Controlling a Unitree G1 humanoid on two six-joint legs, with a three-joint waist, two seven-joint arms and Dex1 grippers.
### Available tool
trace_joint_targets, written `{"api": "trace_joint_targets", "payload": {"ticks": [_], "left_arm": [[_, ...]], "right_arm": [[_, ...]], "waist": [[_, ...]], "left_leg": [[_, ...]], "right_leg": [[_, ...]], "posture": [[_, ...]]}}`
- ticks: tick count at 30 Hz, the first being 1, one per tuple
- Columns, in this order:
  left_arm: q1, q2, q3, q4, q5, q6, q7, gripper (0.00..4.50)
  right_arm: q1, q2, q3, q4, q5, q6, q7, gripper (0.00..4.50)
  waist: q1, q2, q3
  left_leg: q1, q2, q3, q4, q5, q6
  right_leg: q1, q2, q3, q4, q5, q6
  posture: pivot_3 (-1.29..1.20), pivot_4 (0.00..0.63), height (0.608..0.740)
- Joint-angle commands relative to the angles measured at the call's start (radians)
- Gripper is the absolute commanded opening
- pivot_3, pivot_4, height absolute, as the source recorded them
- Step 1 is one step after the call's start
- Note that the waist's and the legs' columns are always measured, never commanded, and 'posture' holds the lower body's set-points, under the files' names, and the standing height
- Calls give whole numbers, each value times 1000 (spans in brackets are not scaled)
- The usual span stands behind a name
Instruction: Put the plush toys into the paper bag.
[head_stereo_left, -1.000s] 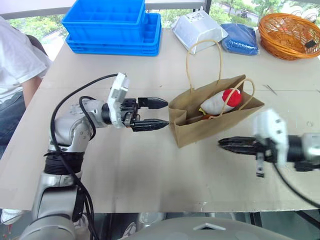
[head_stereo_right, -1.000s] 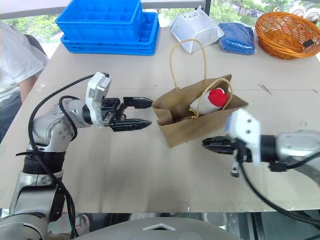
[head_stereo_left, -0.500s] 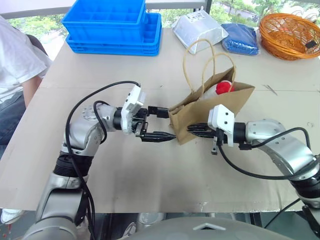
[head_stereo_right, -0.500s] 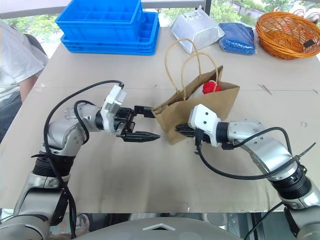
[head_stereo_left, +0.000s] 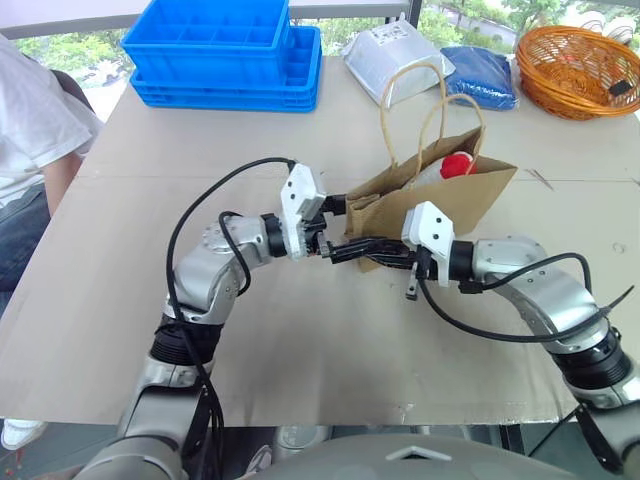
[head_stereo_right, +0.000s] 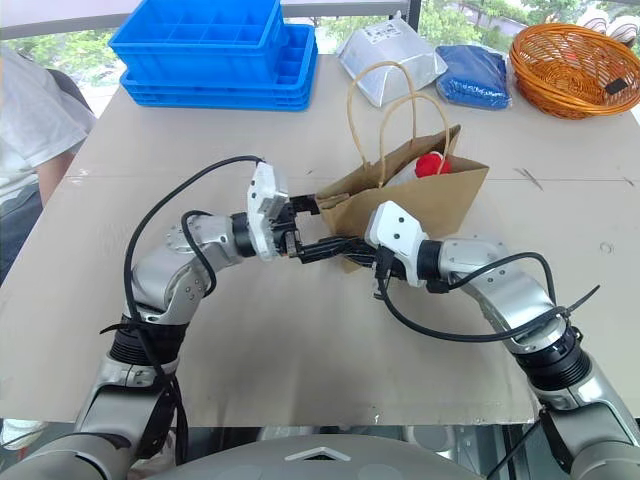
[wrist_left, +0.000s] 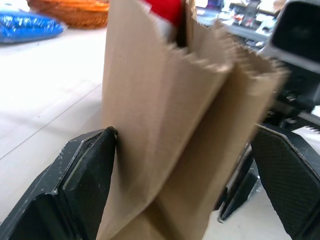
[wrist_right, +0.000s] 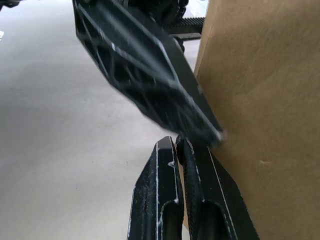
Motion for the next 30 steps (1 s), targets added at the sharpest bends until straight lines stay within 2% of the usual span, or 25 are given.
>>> {"api": "trace_joint_targets", "payload": {"ticks": [1,2,6,8,13,15,18,25,26,30], "left_arm": [[-44,-48,-24,2,39,-21,65,4500],[-49,-62,-27,8,46,-26,79,4500],[-58,-93,-41,26,74,-50,98,3378],[-57,-95,-46,31,87,-65,95,2302],[-59,-74,-34,69,102,-120,54,101],[-70,-44,-15,107,98,-175,-3,37],[-99,28,46,196,58,-268,-140,0],[-156,128,112,372,14,-369,-365,0],[-155,129,117,377,7,-372,-383,0],[-123,152,117,368,-32,-328,-474,0]], "right_arm": [[13,20,0,11,-18,-38,7,13],[16,24,-1,14,-21,-41,7,13],[46,31,-17,-9,-22,-51,5,0],[70,35,-41,-32,3,-52,7,0],[154,31,-129,-131,96,-38,13,0],[193,25,-196,-191,142,-35,-1,0],[302,-46,-317,-302,218,-2,13,825],[576,-213,-612,-387,242,-35,75,4230],[610,-225,-647,-389,235,-47,85,4436],[692,-233,-748,-388,229,-84,95,4436]], "waist": [[0,0,0],[0,0,0],[-1,0,0],[-2,0,0],[-1,0,0],[-1,0,0],[0,0,0],[1,0,0],[3,0,0],[-1,0,0]], "left_leg": [[0,-1,0,0,0,0],[0,-1,0,0,0,0],[0,-1,0,0,0,0],[0,-1,-1,0,0,0],[0,-1,-1,0,0,0],[0,-1,-1,0,0,0],[0,-1,-1,0,0,0],[0,-1,0,0,-2,3],[0,-1,-1,0,-2,4],[0,-2,0,0,-3,4]], "right_leg": [[0,0,0,0,0,0],[0,0,0,0,0,0],[0,0,0,0,0,0],[0,0,0,0,0,0],[0,0,0,0,0,0],[0,-1,0,0,0,0],[0,0,-1,0,0,0],[1,0,-1,-1,0,0],[1,0,-1,-1,0,0],[1,0,-1,0,0,0]], "posture": [[0,150,740],[0,150,740],[0,150,740],[0,150,740],[0,150,740],[0,150,740],[0,150,740],[0,150,740],[0,150,740],[0,150,740]]}}
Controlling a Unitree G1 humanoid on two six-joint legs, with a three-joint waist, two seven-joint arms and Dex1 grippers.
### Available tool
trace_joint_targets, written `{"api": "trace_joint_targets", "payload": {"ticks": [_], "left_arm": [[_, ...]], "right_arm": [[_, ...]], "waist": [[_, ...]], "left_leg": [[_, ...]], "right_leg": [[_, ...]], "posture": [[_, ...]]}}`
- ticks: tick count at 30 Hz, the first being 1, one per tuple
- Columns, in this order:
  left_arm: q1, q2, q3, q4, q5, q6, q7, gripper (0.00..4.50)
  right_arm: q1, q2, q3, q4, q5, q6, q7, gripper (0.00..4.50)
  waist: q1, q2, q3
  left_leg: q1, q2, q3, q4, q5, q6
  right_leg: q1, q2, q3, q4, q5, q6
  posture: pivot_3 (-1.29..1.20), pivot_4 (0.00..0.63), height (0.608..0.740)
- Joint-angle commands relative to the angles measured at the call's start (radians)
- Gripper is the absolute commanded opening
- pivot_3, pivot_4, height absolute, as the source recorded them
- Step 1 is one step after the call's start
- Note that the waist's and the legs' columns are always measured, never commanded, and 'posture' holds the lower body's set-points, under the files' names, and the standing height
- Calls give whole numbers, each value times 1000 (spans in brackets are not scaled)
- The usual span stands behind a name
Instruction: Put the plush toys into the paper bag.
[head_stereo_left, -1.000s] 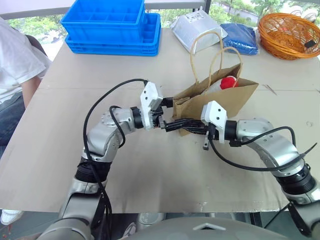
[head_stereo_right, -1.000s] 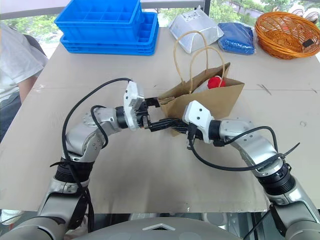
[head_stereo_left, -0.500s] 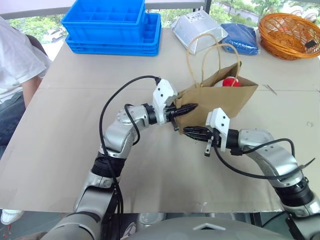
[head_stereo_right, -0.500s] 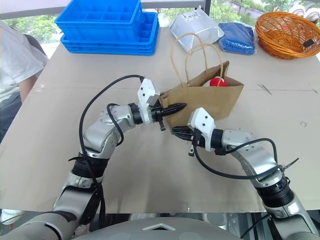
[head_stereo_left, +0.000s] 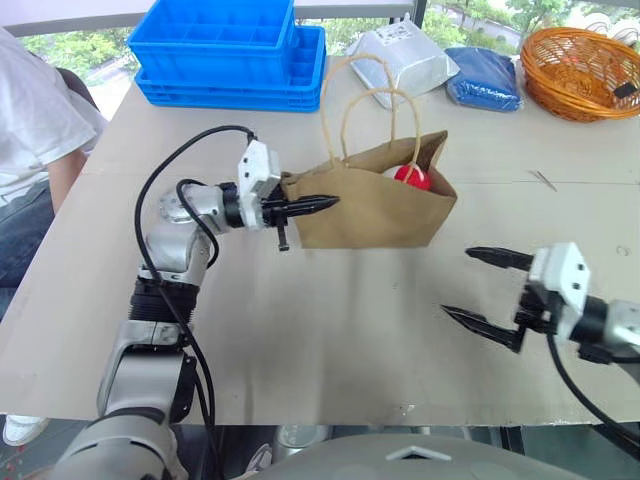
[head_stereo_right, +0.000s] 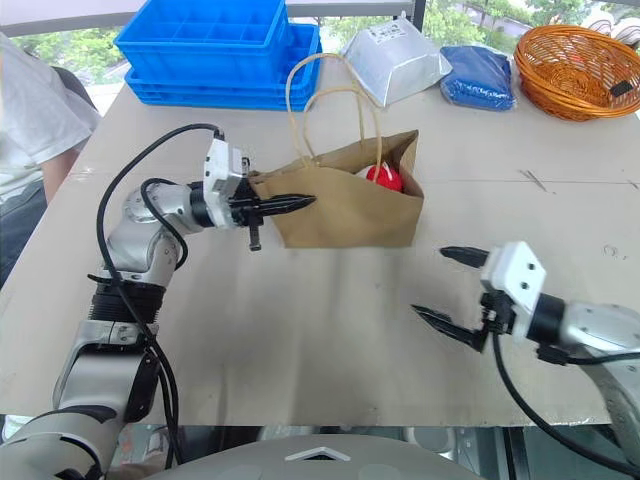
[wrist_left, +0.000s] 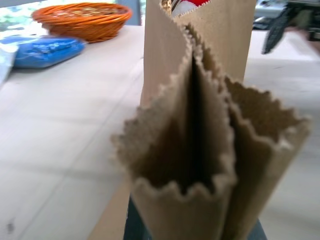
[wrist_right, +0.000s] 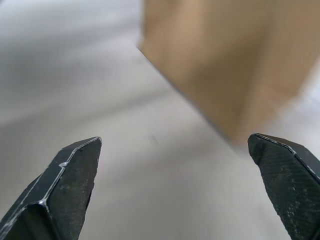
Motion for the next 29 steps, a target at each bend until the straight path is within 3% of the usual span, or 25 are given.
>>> {"api": "trace_joint_targets", "payload": {"ticks": [1,5,11,19,25,29], "left_arm": [[20,30,17,-30,-51,28,-77,0],[33,42,35,-49,-68,60,-78,1407],[131,115,120,-198,-124,153,-24,4368],[484,246,375,-466,-244,344,128,4445],[752,233,539,-585,-254,367,219,4445],[839,235,565,-594,-269,363,208,4445]], "right_arm": [[25,-2,-79,-30,2,-56,14,4436],[19,5,-86,-17,2,-88,12,4500],[27,-2,-122,-1,29,-100,27,4500],[130,3,-309,56,69,-152,133,4500],[236,26,-415,171,26,-244,226,4500],[283,32,-423,245,-14,-317,273,4500]], "waist": [[-5,0,0],[-7,0,0],[-6,0,0],[1,1,0],[2,1,0],[2,2,0]], "left_leg": [[0,0,0,0,0,0],[1,2,1,0,0,0],[1,2,1,0,0,1],[1,3,1,0,-1,1],[2,3,1,0,-1,1],[3,3,1,0,-1,1]], "right_leg": [[0,0,0,0,0,0],[0,1,1,1,0,0],[0,1,1,0,0,0],[0,0,1,-1,0,0],[2,-2,0,-1,-2,-3],[3,-3,0,-1,-3,-4]], "posture": [[0,150,740],[0,150,740],[0,150,740],[0,150,740],[0,150,740],[0,150,740]]}}
